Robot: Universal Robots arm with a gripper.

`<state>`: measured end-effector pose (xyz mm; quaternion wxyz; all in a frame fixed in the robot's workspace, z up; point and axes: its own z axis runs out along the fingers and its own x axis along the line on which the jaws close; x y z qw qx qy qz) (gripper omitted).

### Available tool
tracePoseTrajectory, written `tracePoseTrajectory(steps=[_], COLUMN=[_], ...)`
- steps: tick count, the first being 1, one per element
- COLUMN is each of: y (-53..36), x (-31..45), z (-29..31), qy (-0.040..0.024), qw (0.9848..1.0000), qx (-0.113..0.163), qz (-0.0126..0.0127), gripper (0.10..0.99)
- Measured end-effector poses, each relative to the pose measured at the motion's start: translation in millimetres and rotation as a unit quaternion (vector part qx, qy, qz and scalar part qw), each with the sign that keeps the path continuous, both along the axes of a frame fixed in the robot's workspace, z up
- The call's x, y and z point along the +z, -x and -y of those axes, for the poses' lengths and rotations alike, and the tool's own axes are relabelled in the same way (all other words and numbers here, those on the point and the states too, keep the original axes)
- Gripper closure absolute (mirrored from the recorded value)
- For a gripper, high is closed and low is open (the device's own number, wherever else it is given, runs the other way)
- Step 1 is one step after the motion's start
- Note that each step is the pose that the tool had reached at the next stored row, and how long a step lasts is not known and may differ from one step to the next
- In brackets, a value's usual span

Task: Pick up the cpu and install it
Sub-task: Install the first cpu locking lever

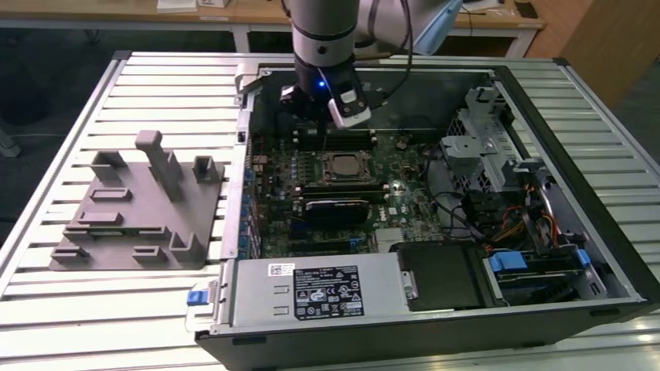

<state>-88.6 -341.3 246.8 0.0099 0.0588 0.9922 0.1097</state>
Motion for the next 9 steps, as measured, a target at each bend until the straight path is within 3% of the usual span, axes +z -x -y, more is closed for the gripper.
tracePoseTrajectory(steps=[9], y=[-27.3], x=[-0.3], z=[0.0], qy=[0.0015], qw=[1.0000], qx=[-0.002], qz=[0.0000], gripper=[0.980])
